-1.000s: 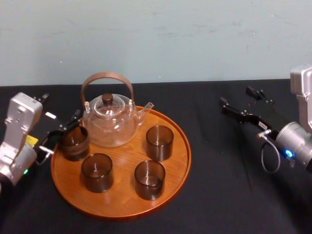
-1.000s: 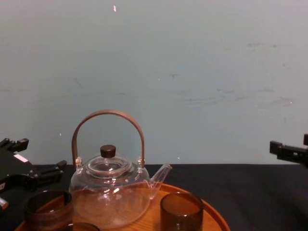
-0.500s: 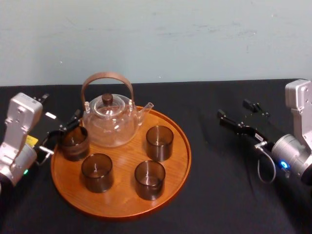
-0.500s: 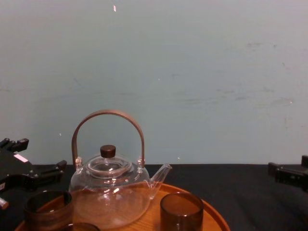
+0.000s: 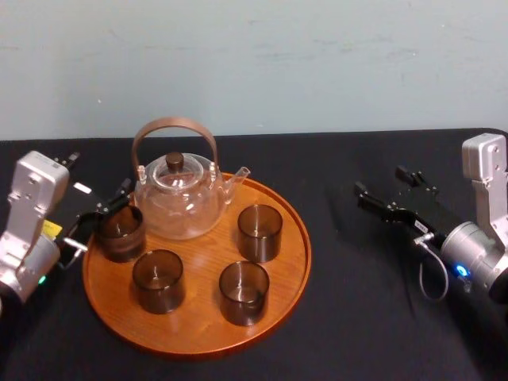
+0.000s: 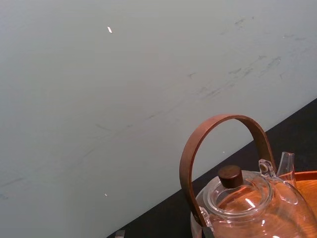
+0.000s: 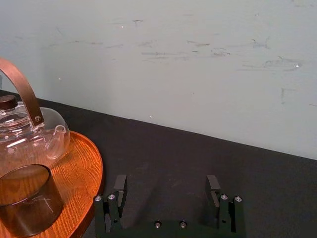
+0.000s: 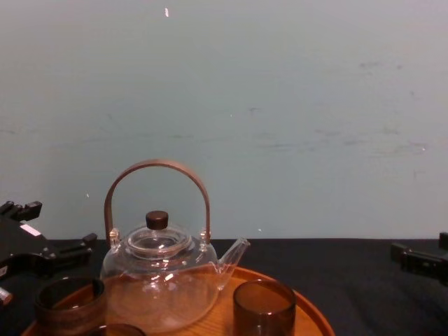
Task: Pick up the glass from the table and place it on the tray.
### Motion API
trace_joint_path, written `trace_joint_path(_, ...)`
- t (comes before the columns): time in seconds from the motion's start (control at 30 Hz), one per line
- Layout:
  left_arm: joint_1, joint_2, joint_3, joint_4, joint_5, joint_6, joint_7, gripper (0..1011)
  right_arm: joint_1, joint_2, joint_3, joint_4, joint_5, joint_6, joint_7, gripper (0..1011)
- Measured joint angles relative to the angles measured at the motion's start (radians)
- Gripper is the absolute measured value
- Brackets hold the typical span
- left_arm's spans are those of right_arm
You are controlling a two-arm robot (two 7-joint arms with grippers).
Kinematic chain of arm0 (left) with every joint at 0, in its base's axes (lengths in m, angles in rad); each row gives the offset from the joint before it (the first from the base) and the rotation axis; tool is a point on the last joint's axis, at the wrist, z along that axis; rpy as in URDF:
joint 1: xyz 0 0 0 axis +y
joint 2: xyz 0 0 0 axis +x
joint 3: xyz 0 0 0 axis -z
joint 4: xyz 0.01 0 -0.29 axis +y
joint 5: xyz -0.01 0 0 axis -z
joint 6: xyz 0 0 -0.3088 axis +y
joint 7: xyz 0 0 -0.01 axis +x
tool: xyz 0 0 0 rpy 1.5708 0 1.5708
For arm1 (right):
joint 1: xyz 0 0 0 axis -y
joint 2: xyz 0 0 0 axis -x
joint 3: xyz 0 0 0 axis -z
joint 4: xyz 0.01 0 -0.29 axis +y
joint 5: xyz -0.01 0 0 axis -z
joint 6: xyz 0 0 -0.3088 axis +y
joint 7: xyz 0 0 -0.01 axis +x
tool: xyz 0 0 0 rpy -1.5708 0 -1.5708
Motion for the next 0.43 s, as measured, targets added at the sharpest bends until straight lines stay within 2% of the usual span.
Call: trace_joint_path(0.43,0.000,0.000,0.000,0.000,0.000,0.000,0.000,1001,0.001,0.002,-0.002,-0.001,0.003,0.001,0.001,1003)
